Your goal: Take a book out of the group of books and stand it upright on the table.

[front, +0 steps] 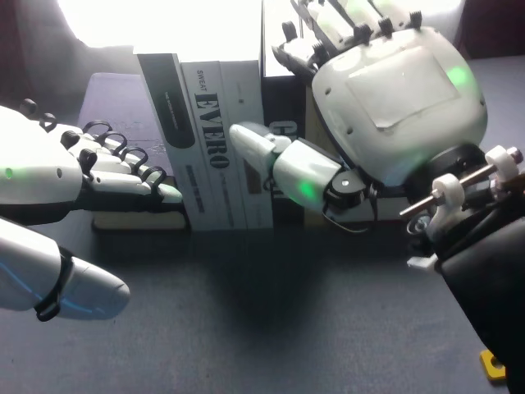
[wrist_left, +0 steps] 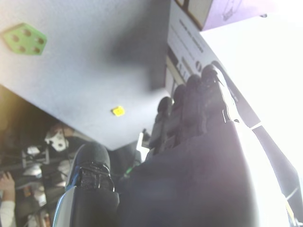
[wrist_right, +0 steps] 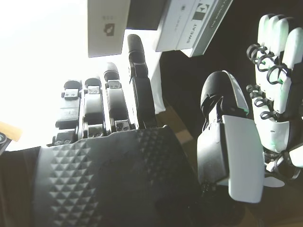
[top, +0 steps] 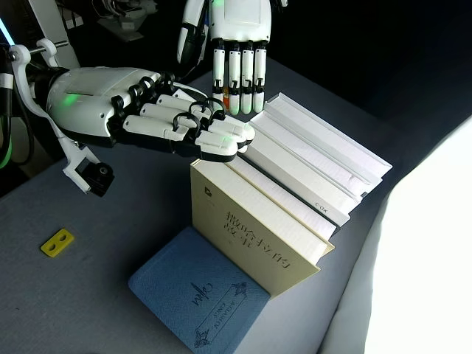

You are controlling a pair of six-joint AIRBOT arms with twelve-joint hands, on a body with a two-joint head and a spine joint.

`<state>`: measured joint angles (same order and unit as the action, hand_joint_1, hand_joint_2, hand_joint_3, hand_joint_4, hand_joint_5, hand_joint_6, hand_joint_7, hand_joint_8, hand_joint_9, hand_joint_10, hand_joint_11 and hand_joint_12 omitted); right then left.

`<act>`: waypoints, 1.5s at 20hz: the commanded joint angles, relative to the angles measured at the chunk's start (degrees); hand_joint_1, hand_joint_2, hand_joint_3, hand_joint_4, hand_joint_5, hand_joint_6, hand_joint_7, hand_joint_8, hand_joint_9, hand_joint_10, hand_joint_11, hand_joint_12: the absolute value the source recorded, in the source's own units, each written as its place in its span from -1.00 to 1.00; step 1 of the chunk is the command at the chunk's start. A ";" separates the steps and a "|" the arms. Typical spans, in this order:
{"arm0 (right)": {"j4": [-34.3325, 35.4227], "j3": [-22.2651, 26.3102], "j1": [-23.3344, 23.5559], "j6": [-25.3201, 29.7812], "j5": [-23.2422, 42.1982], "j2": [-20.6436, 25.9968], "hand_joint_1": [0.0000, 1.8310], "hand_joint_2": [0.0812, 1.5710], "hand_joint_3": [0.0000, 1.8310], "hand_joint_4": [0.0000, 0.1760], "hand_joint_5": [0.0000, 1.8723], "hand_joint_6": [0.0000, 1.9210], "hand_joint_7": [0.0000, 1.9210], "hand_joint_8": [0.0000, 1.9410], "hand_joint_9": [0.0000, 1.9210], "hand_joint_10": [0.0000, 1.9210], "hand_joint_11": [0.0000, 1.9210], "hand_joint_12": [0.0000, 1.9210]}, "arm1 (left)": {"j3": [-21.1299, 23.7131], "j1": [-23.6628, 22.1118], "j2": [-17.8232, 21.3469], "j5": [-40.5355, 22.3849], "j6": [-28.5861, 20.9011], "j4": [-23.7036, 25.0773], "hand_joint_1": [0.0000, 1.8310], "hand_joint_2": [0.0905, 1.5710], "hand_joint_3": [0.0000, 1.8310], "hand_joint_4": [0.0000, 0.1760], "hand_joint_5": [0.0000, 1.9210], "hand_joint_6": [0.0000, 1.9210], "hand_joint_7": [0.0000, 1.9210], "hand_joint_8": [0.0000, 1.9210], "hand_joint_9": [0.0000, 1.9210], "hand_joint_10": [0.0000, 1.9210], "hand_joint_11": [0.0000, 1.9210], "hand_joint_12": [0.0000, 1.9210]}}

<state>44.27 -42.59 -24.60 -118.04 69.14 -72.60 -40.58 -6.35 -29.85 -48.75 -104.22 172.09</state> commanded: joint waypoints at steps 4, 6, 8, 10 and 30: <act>-3.59 0.02 -0.87 -0.36 3.24 0.62 -1.00 0.45 -1.00 -0.86 -0.38 -0.99 -0.86 -1.00 -0.98 -1.00 -1.00 -1.00 | 0.12 -0.66 -0.06 4.54 0.01 0.48 -1.00 0.60 -1.00 -0.67 -1.00 -1.00 -1.00 -1.00 -1.00 -1.00 -1.00 -1.00; -3.59 0.70 -1.26 -0.61 3.17 1.27 -1.00 0.46 -1.00 -0.97 -0.33 -0.97 -0.83 -0.99 -0.96 -0.99 -0.98 -0.99 | 0.17 -0.66 -0.06 4.54 0.01 0.48 -1.00 0.61 -1.00 -0.73 -0.99 -1.00 -0.98 -0.99 -0.99 -1.00 -1.00 -1.00; -3.60 2.03 -1.74 -1.06 2.59 2.08 -1.00 0.46 -1.00 -1.00 -0.26 -0.94 -0.82 -0.99 -0.97 -1.00 -0.99 -0.99 | 0.21 -0.66 -0.06 4.54 0.01 0.48 -1.00 0.61 -1.00 -0.73 -1.00 -1.00 -0.99 -1.00 -1.00 -1.00 -1.00 -1.00; -3.78 3.80 -2.63 -1.60 2.29 3.11 -1.00 0.47 -0.99 -1.00 -0.24 -0.95 -0.82 -0.99 -0.97 -1.00 -1.00 -1.00 | 0.28 -0.66 -0.06 4.54 0.01 0.48 -1.00 0.62 -1.00 -0.72 -1.00 -1.00 -0.99 -1.00 -1.00 -1.00 -1.00 -1.00; -4.93 18.85 -10.71 -9.89 1.34 12.29 -1.00 0.47 -1.00 -1.00 -0.21 -0.98 -0.83 -1.00 -0.96 -1.00 -0.99 -0.99 | 0.58 -0.63 -0.05 4.54 0.01 0.48 -1.00 0.61 -1.00 -0.55 -1.00 -1.00 -0.99 -1.00 -1.00 -1.00 -1.00 -1.00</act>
<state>39.53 -23.46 -35.35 -127.39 68.07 -60.47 -40.14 -6.35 -29.85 -48.73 -104.22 172.09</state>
